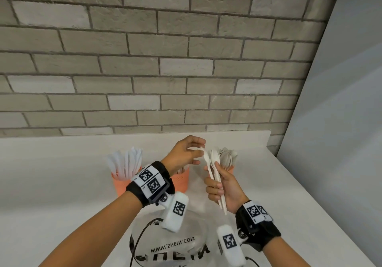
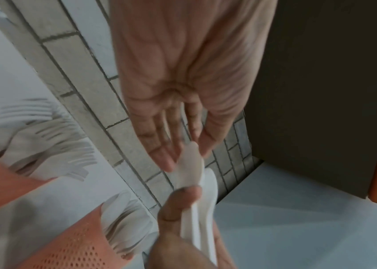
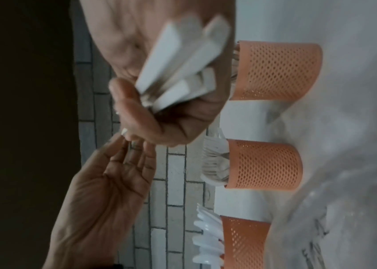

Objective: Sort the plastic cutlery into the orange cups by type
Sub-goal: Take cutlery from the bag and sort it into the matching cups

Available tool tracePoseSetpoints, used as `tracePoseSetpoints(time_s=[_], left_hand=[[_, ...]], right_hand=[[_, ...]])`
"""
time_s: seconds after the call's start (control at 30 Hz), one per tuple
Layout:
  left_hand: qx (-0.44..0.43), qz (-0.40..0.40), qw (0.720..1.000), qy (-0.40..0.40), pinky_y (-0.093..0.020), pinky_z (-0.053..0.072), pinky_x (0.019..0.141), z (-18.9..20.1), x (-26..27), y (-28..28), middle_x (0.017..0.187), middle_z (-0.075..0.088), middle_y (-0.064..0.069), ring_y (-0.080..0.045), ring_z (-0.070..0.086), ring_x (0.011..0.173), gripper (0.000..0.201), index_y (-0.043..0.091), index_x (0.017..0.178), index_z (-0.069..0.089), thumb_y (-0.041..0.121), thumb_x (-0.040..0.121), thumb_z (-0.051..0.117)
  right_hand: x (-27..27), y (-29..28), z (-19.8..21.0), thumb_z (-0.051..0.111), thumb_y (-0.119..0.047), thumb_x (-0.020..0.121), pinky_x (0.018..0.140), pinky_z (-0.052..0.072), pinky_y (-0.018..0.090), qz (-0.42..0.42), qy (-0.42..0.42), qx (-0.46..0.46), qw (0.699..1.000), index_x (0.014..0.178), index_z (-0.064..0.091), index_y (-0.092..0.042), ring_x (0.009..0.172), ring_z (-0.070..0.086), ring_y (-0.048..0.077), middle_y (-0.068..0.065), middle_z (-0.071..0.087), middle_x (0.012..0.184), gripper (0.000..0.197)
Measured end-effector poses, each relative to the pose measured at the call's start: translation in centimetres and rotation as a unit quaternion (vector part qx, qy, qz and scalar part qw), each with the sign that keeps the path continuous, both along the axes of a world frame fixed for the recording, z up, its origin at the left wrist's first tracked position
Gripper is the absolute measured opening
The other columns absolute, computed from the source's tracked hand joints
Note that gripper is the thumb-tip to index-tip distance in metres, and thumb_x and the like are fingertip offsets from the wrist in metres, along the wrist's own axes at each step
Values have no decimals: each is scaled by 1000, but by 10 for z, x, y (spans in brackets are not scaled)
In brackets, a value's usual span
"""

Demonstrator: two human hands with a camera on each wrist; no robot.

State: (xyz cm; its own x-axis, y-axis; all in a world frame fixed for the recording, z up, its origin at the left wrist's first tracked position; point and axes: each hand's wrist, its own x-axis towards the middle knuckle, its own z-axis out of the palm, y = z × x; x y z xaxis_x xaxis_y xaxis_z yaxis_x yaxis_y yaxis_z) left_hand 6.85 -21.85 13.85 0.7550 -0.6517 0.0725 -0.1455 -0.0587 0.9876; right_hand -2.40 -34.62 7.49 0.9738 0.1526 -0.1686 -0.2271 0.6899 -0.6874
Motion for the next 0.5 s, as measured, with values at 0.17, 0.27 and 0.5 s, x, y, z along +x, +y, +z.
tracePoseSetpoints(time_s=[0.17,0.27,0.5], left_hand=[[8,-36,998,-60,-11,53,64,8,-4,10,87,65,0,3,63,65,17,-1,103,64,1,86,60],[46,47,986,-154,-12,49,55,12,-5,10,71,62,-1,2,56,49,5,5,86,68,6,81,69],[123,140,949,-256,-31,52,64,8,-15,5,74,63,-6,-9,51,51,9,2,81,67,11,83,67]], right_hand=[[-9,3,4,84,-39,61,29,33,16,60,-18,33,997,85,70,-15,27,36,6,-2,42,42,37],[-11,8,7,46,-46,90,37,38,18,-6,-12,-125,992,105,61,-14,37,44,8,0,52,52,38],[-11,17,2,36,-33,99,70,54,33,-47,-56,-327,942,127,50,-11,57,56,13,1,59,64,39]])
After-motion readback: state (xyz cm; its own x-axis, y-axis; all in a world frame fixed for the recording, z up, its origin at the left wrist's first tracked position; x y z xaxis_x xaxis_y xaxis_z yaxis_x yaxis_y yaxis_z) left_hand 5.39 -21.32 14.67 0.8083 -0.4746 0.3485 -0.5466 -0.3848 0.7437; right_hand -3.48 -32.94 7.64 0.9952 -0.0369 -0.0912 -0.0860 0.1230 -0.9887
